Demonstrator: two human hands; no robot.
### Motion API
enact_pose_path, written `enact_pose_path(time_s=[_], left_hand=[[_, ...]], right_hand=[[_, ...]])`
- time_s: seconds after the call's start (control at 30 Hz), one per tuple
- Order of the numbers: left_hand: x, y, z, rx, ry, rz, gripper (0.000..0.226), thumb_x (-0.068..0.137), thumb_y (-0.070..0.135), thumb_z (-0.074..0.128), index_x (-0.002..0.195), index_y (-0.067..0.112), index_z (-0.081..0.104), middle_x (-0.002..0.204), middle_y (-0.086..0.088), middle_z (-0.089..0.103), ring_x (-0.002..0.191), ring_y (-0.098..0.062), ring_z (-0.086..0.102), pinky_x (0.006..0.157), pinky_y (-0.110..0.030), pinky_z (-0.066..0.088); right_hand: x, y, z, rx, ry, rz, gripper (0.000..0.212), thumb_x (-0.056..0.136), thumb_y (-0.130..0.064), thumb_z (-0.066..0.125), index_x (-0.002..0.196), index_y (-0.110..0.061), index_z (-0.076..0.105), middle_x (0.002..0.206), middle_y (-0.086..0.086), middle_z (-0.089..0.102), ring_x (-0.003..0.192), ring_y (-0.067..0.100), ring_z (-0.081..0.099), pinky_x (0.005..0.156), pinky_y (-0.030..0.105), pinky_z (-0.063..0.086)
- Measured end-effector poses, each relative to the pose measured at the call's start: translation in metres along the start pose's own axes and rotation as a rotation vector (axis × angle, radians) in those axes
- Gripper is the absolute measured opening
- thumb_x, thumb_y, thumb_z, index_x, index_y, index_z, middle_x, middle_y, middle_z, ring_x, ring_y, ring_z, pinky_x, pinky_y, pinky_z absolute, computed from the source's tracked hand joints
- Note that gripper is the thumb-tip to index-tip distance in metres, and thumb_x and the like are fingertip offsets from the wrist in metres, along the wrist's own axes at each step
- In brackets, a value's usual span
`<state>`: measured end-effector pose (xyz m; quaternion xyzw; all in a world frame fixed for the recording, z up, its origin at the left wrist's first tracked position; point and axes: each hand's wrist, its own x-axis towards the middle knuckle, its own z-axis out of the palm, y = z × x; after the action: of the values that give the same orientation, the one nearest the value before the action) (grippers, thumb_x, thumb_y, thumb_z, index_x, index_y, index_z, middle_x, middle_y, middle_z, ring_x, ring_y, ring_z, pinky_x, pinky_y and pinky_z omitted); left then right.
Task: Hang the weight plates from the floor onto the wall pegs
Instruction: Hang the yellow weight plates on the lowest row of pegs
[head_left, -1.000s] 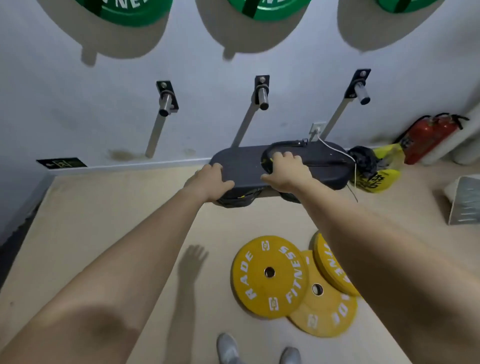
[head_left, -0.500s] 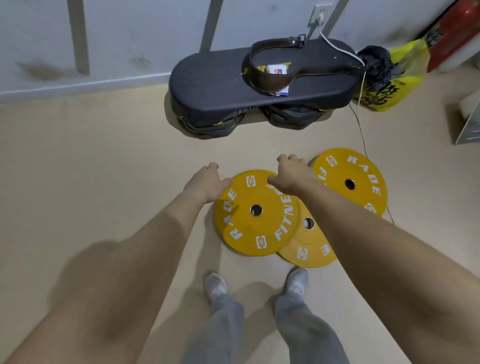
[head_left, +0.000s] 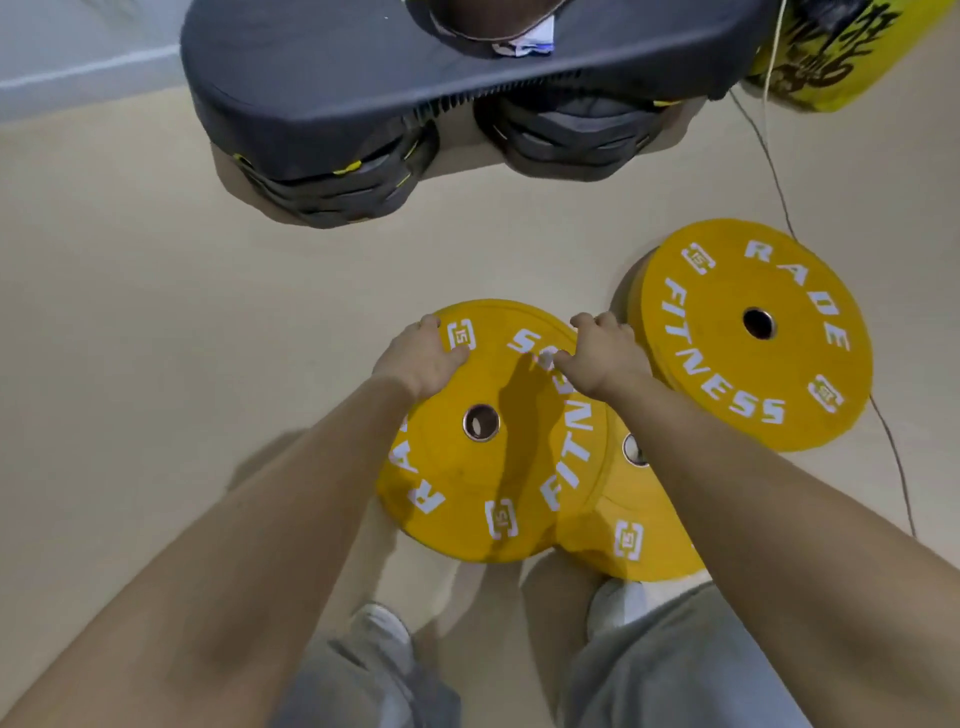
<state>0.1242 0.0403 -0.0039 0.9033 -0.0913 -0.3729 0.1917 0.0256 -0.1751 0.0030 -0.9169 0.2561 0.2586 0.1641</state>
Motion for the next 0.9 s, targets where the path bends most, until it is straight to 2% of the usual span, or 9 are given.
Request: enact_pose_path(time_s=[0.13, 0.27, 0.37, 0.43, 0.53, 0.63, 0.7, 0.8, 0.9], left_hand=[[0.069, 0.0, 0.054, 0.039, 0.031, 0.037, 0.069, 0.096, 0.049, 0.057, 0.15, 0.011, 0.036, 0.146, -0.016, 0.048, 0.132, -0.035, 0.047, 0.108, -0.045, 0.041], [0.128, 0.017, 0.089, 0.261, 0.173, 0.19, 0.066, 0.095, 0.054, 0.05, 0.15, 0.02, 0.038, 0.149, -0.013, 0.041, 0.138, -0.035, 0.032, 0.11, -0.047, 0.032], [0.17, 0.043, 0.11, 0.403, 0.213, 0.294, 0.058, 0.095, 0.057, 0.044, 0.146, 0.029, 0.045, 0.151, -0.007, 0.041, 0.14, -0.031, 0.031, 0.114, -0.048, 0.025], [0.196, 0.065, 0.128, 0.466, 0.167, 0.325, 0.052, 0.096, 0.057, 0.038, 0.138, 0.032, 0.054, 0.144, -0.006, 0.049, 0.136, -0.029, 0.039, 0.116, -0.051, 0.019], [0.224, 0.091, 0.147, 0.506, 0.002, 0.268, 0.048, 0.099, 0.052, 0.031, 0.114, 0.025, 0.068, 0.119, -0.007, 0.066, 0.122, -0.028, 0.053, 0.118, -0.055, 0.009], [0.242, 0.107, 0.152, 0.528, -0.158, 0.163, 0.04, 0.094, 0.046, 0.043, 0.112, 0.019, 0.066, 0.123, -0.008, 0.065, 0.113, -0.029, 0.058, 0.105, -0.045, 0.035], [0.245, 0.114, 0.15, 0.483, -0.311, 0.108, 0.035, 0.093, 0.043, 0.046, 0.098, 0.017, 0.068, 0.115, -0.008, 0.067, 0.099, -0.025, 0.062, 0.094, -0.039, 0.044], [0.247, 0.11, 0.147, 0.481, -0.367, 0.081, 0.038, 0.097, 0.045, 0.04, 0.089, 0.017, 0.065, 0.109, -0.007, 0.064, 0.096, -0.024, 0.061, 0.096, -0.04, 0.044], [0.247, 0.102, 0.146, 0.581, -0.301, 0.11, 0.043, 0.097, 0.049, 0.033, 0.104, 0.02, 0.064, 0.121, -0.007, 0.061, 0.106, -0.026, 0.055, 0.093, -0.041, 0.038]], right_hand=[[0.045, 0.038, 0.072, 0.071, 0.078, 0.155, 0.063, 0.098, -0.049, 0.046, 0.146, -0.01, 0.034, 0.148, 0.018, 0.035, 0.134, 0.04, 0.034, 0.103, 0.051, 0.038], [0.061, 0.068, 0.142, 0.138, 0.219, 0.276, 0.059, 0.099, -0.045, 0.041, 0.146, -0.01, 0.034, 0.146, 0.017, 0.038, 0.13, 0.038, 0.037, 0.102, 0.051, 0.037], [0.062, 0.082, 0.18, 0.148, 0.334, 0.279, 0.055, 0.101, -0.048, 0.035, 0.143, -0.013, 0.04, 0.138, 0.018, 0.045, 0.121, 0.038, 0.043, 0.094, 0.051, 0.04], [0.066, 0.084, 0.193, 0.103, 0.424, 0.268, 0.05, 0.101, -0.046, 0.037, 0.135, -0.011, 0.048, 0.127, 0.017, 0.053, 0.112, 0.037, 0.049, 0.085, 0.049, 0.044], [0.07, 0.081, 0.197, 0.071, 0.496, 0.27, 0.044, 0.1, -0.043, 0.042, 0.123, -0.007, 0.054, 0.11, 0.015, 0.06, 0.098, 0.035, 0.055, 0.074, 0.045, 0.045], [0.072, 0.082, 0.2, 0.04, 0.531, 0.288, 0.042, 0.098, -0.043, 0.043, 0.117, -0.008, 0.056, 0.104, 0.013, 0.06, 0.093, 0.033, 0.054, 0.073, 0.044, 0.042], [0.075, 0.085, 0.2, 0.019, 0.546, 0.283, 0.041, 0.097, -0.044, 0.044, 0.114, -0.009, 0.057, 0.102, 0.012, 0.059, 0.091, 0.032, 0.053, 0.074, 0.044, 0.041], [0.078, 0.088, 0.2, 0.014, 0.545, 0.254, 0.041, 0.096, -0.045, 0.043, 0.113, -0.011, 0.057, 0.103, 0.011, 0.058, 0.092, 0.031, 0.051, 0.077, 0.045, 0.039], [0.085, 0.095, 0.203, 0.047, 0.561, 0.226, 0.041, 0.096, -0.044, 0.043, 0.117, -0.013, 0.058, 0.108, 0.011, 0.057, 0.096, 0.031, 0.05, 0.08, 0.045, 0.039]])
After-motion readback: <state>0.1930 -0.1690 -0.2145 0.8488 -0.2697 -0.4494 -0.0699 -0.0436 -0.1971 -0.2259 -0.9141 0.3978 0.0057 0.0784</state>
